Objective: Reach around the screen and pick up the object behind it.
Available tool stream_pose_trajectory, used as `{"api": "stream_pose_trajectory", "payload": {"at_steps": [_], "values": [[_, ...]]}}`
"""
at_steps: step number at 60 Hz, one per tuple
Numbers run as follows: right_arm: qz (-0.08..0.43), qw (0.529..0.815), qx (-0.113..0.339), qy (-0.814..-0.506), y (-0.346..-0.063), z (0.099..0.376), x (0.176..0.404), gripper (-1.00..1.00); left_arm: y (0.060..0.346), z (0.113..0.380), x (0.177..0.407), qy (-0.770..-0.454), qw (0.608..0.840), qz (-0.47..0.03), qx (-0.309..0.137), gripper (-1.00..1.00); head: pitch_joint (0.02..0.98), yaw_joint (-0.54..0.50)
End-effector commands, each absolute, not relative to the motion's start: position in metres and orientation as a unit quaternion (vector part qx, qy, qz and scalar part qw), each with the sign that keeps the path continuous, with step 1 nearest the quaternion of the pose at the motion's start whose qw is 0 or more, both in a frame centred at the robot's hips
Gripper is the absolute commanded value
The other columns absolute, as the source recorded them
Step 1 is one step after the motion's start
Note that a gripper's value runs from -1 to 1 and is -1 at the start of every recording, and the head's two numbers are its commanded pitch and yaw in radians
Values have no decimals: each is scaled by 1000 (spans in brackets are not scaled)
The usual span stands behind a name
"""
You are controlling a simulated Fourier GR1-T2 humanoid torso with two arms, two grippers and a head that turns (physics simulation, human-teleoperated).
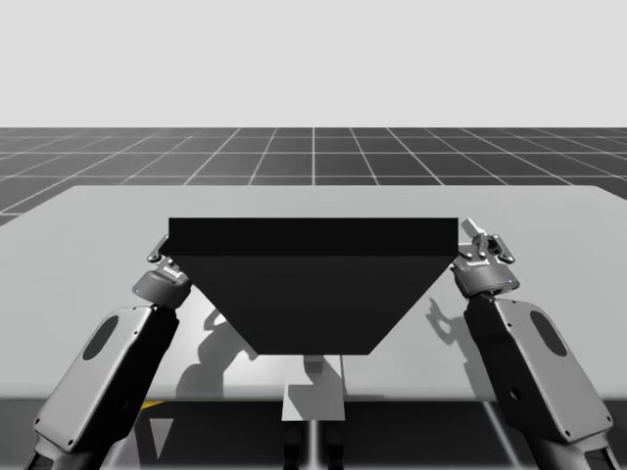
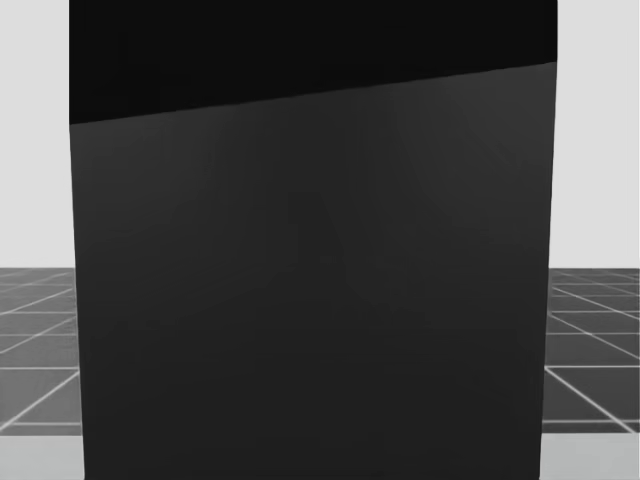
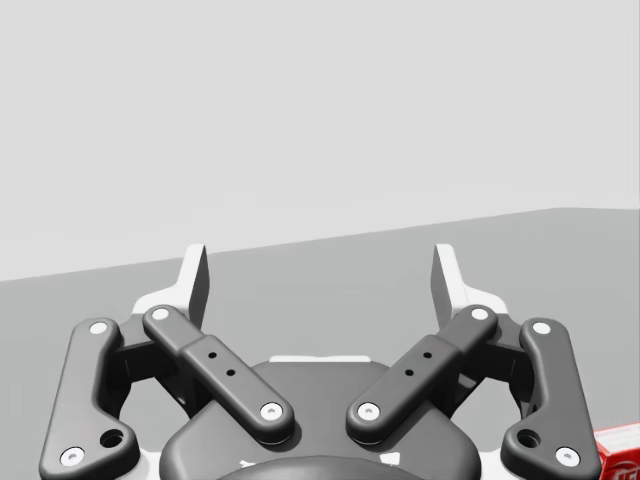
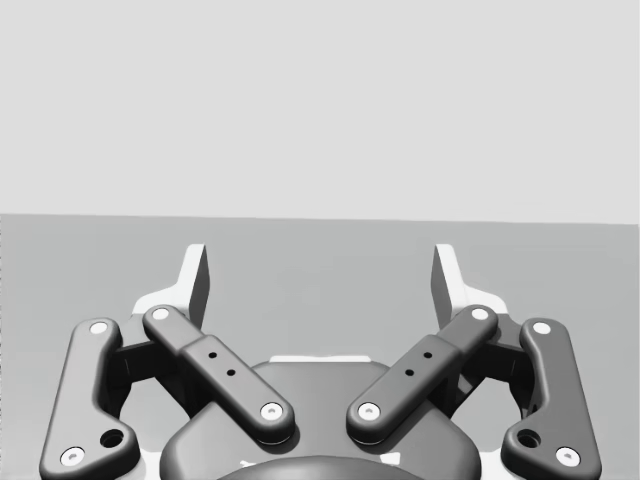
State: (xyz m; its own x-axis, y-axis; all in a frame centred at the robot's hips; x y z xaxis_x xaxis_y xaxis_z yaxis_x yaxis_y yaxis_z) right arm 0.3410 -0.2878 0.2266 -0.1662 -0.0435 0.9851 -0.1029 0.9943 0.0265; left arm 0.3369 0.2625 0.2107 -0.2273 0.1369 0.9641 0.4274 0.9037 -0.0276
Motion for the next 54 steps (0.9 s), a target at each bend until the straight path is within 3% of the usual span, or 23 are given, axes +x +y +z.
{"api": "stream_pose_trajectory", "payload": {"at_steps": [1,16,31,41,54], "values": [[20,653,47,-755,-287,226,338,-1000,263,210,337,-773,595,-122,-182,-1000,86,-11],[46,642,59,-763,-287,223,339,-1000,264,211,334,-761,604,-139,-191,-1000,88,-15],[154,635,141,-744,-281,212,328,-1000,273,213,310,-713,629,-220,-219,-1000,95,-13],[229,613,246,-715,-283,209,308,-1000,277,204,290,-671,644,-292,-221,-1000,104,-17],[278,600,295,-690,-287,208,298,-1000,292,199,282,-641,651,-342,-221,-1000,108,-18]]}}
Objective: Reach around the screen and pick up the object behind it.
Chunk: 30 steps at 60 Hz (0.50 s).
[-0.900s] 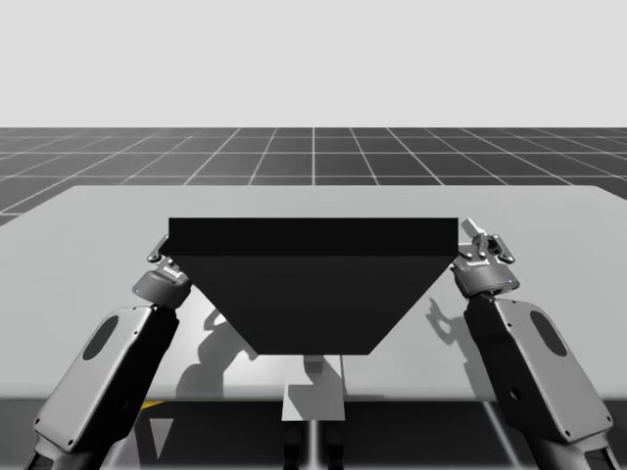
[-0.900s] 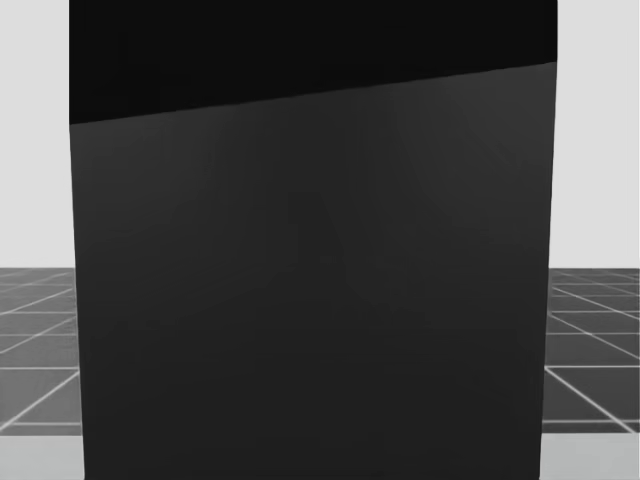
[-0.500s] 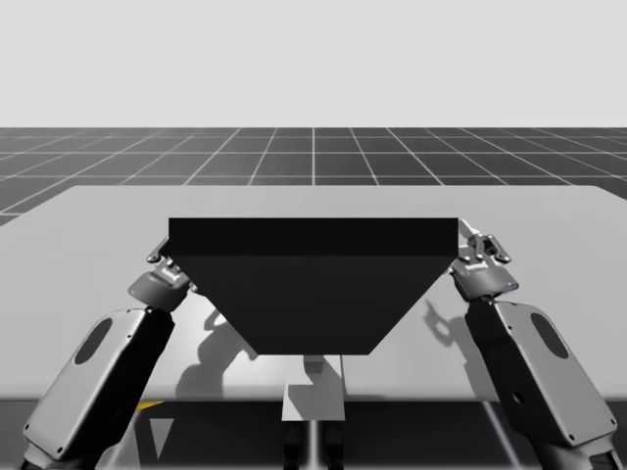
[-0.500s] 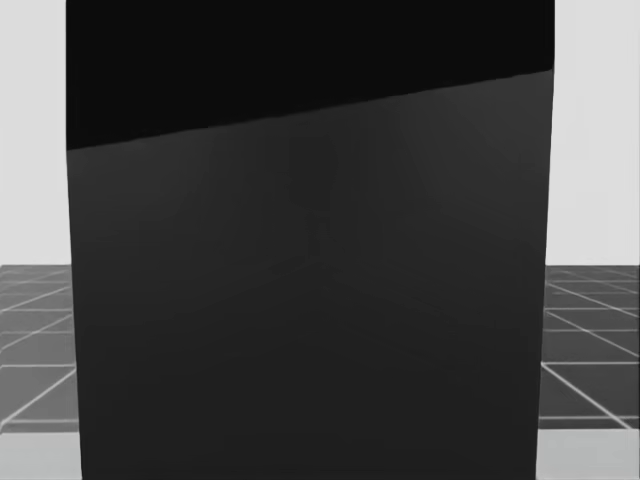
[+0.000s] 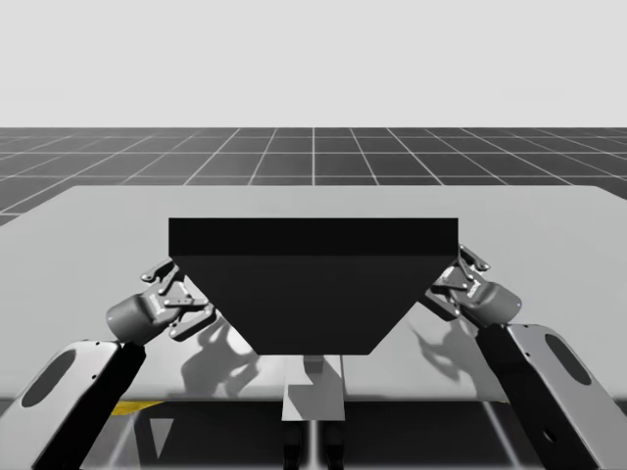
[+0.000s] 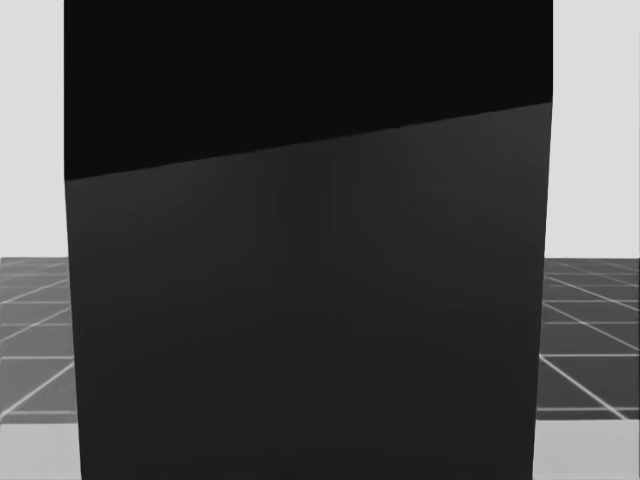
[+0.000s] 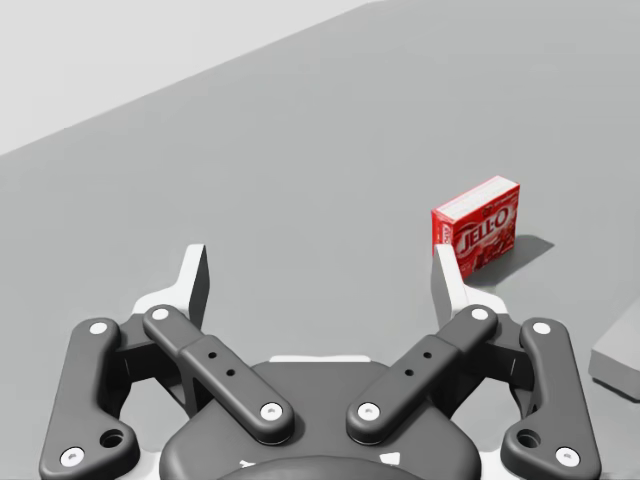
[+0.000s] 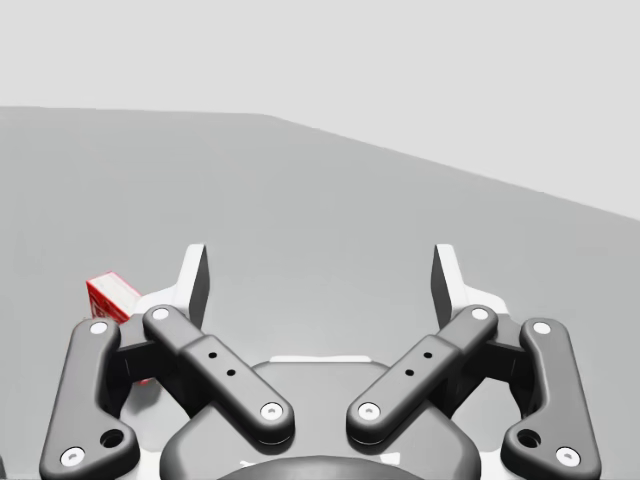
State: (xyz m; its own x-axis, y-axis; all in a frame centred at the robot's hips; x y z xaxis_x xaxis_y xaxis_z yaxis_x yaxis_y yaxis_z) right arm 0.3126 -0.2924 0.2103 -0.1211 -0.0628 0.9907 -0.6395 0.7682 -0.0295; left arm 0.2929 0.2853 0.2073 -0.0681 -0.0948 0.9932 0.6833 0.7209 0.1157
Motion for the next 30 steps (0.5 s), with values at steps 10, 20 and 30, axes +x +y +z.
{"api": "stream_pose_trajectory", "payload": {"at_steps": [10,20,30], "values": [[347,580,329,-659,-277,206,290,-1000,299,200,277,-612,642,-387,-252,-1000,114,-15],[387,574,336,-639,-271,199,282,-1000,303,205,281,-596,639,-412,-258,-1000,117,-14],[396,572,335,-635,-268,193,282,-1000,302,209,296,-583,643,-425,-256,-1000,118,-5]]}}
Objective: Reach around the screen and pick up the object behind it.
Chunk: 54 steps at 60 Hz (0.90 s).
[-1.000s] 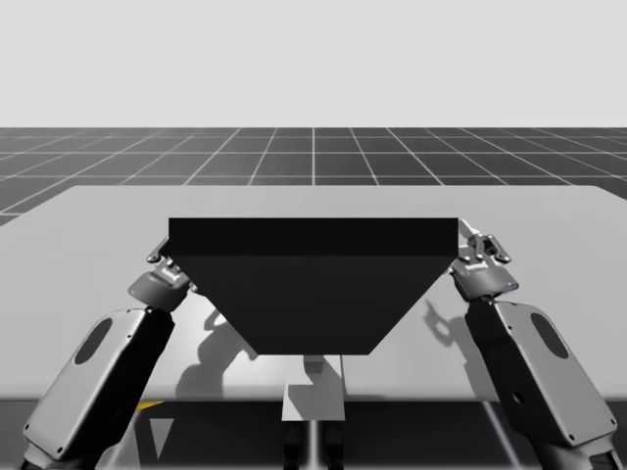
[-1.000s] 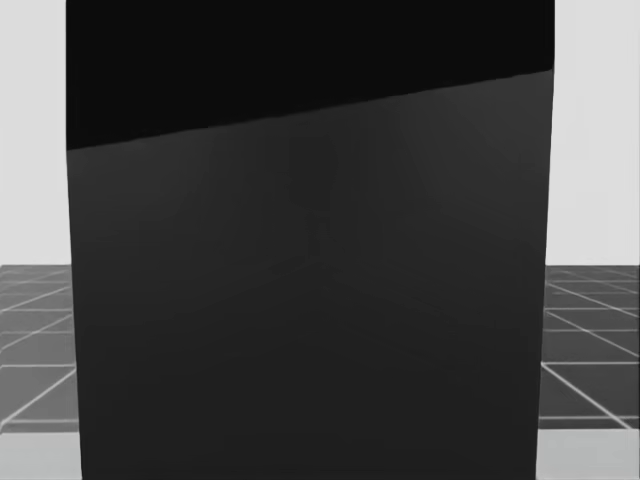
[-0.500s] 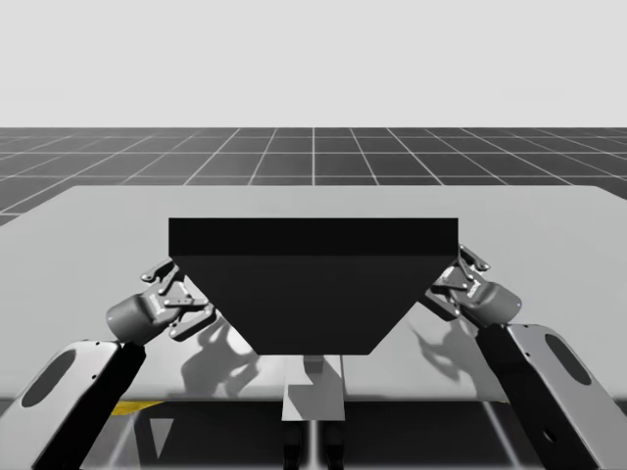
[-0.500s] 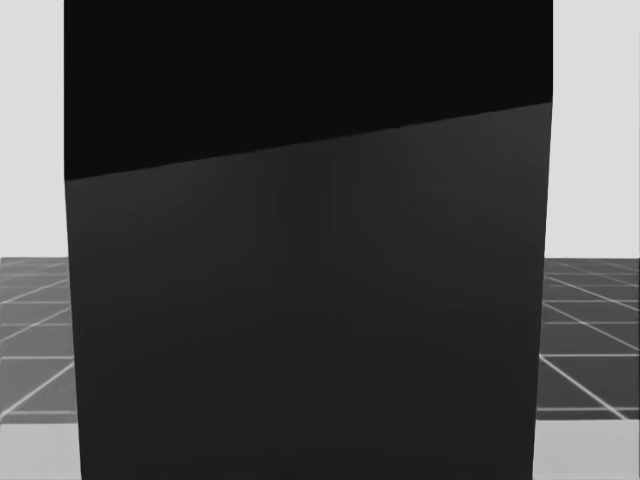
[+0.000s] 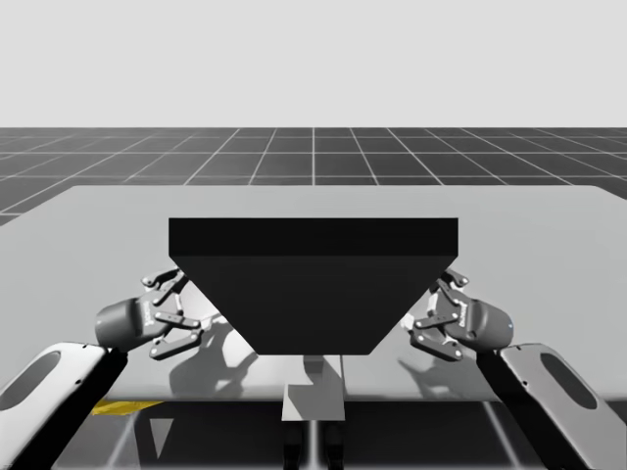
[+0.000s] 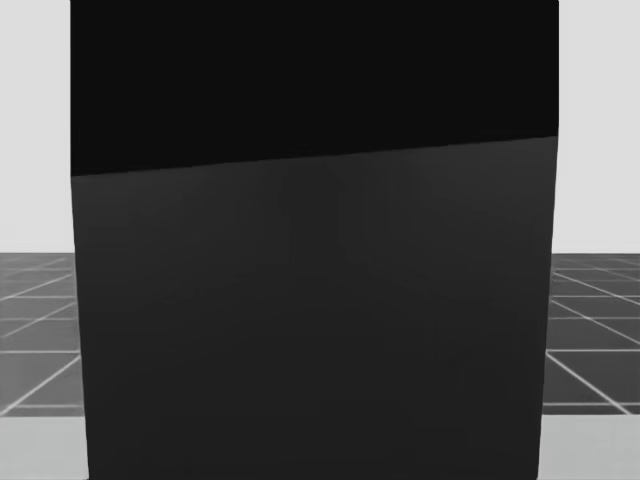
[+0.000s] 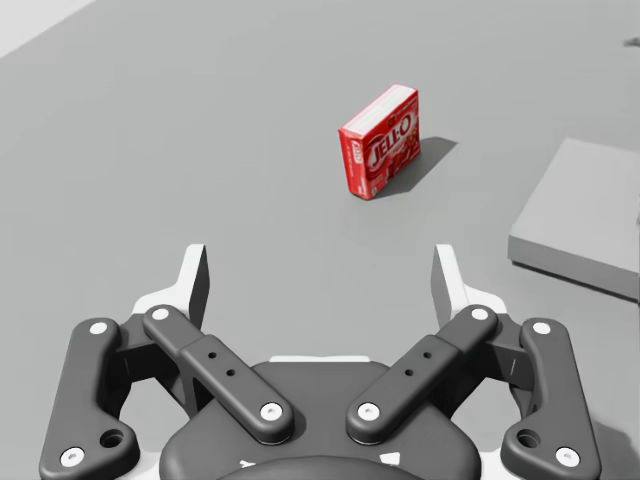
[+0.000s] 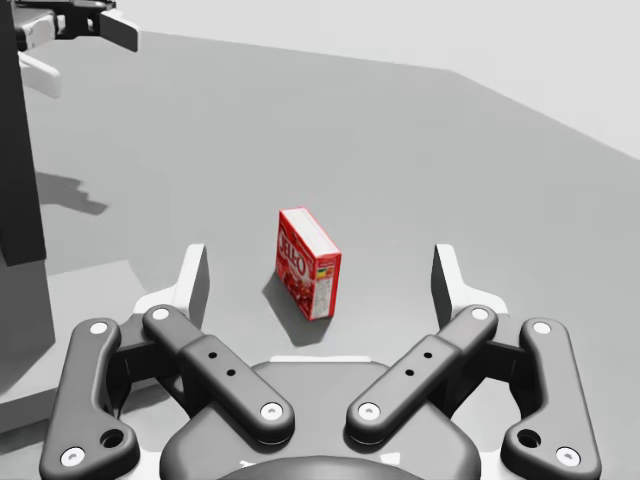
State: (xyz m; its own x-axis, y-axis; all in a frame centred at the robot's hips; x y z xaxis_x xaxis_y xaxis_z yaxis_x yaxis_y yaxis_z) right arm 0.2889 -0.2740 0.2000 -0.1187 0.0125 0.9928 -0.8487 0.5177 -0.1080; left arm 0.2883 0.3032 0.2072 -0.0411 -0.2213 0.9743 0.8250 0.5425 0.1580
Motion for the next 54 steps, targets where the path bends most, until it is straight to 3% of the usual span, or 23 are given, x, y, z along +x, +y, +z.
{"api": "stream_pose_trajectory", "payload": {"at_steps": [1,19,54], "values": [[396,572,335,-636,-268,193,282,-1000,302,209,300,-582,644,-427,-255,-1000,118,-2],[404,565,339,-635,-262,187,281,-1000,296,200,346,-565,660,-413,-273,-1000,122,5],[415,554,342,-636,-260,183,277,-1000,218,179,399,-502,651,-481,-305,-1000,130,-11]]}}
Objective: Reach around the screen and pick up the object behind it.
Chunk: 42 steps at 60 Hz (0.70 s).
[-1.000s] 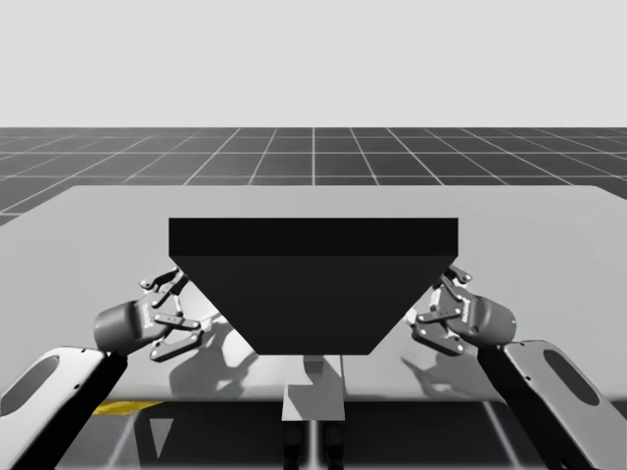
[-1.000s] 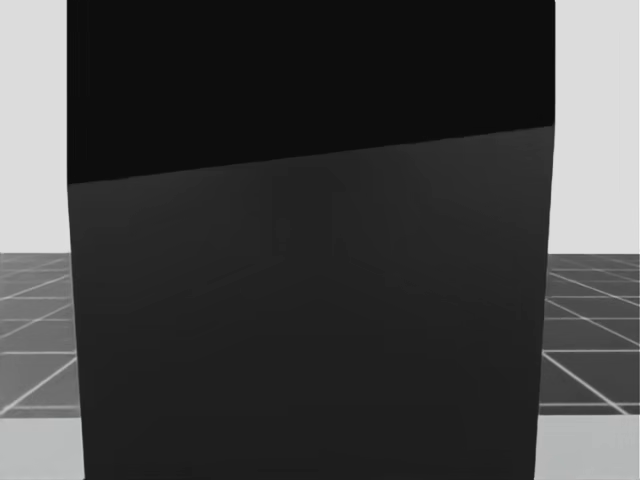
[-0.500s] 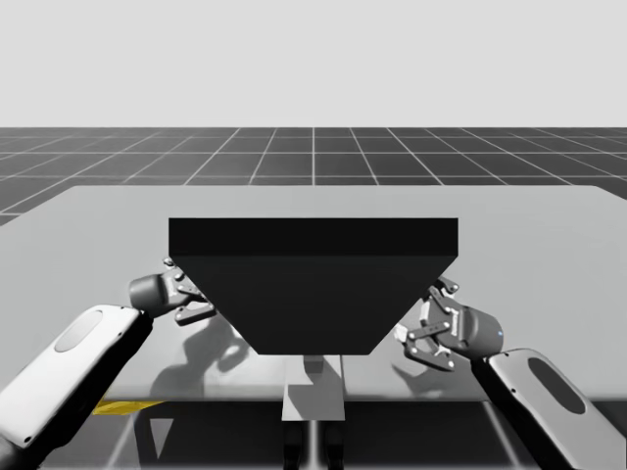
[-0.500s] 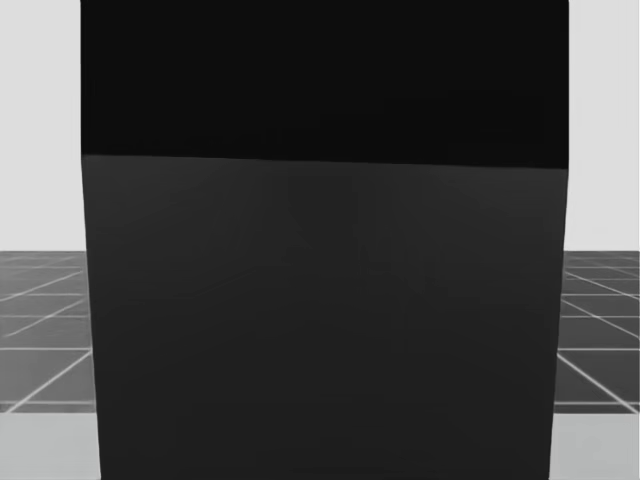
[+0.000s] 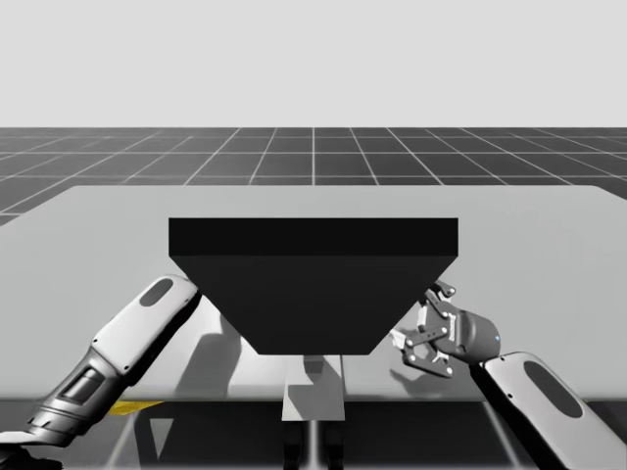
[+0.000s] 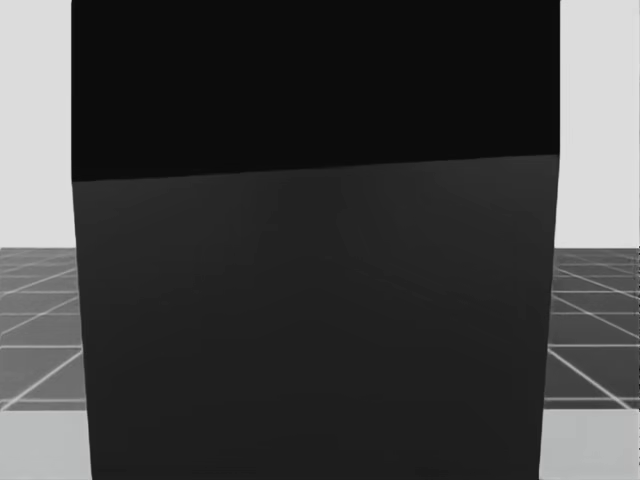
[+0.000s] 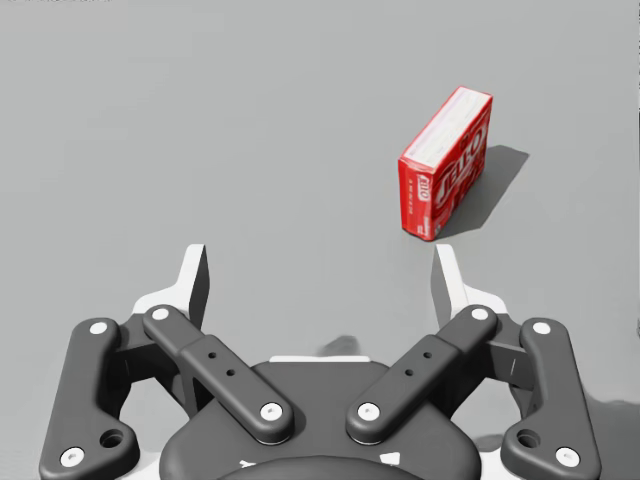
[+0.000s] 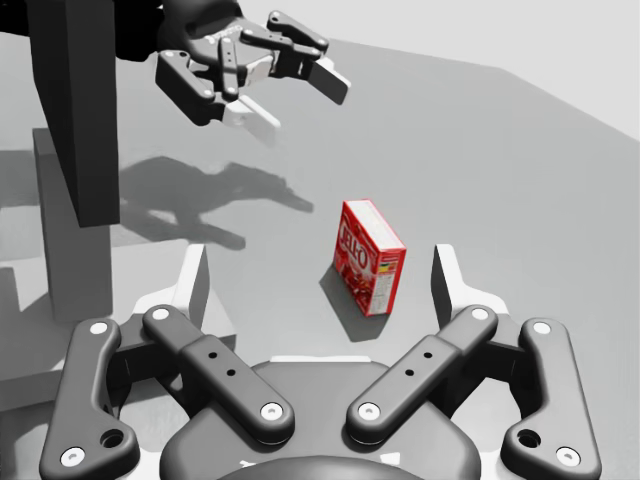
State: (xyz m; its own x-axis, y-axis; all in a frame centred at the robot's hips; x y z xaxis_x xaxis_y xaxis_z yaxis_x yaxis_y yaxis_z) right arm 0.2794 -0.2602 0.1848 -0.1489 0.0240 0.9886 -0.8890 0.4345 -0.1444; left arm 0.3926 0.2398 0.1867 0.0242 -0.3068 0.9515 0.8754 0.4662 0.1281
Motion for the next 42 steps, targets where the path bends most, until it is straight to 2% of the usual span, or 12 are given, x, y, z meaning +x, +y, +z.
{"api": "stream_pose_trajectory", "payload": {"at_steps": [1,22,42], "values": [[415,554,342,-636,-260,183,277,-1000,217,179,400,-501,651,-482,-305,-1000,130,-11],[419,550,343,-636,-259,181,275,-1000,175,170,413,-473,640,-516,-316,-1000,131,-22],[422,548,344,-635,-259,177,273,-1000,149,162,426,-447,631,-541,-330,-1000,142,-42]]}}
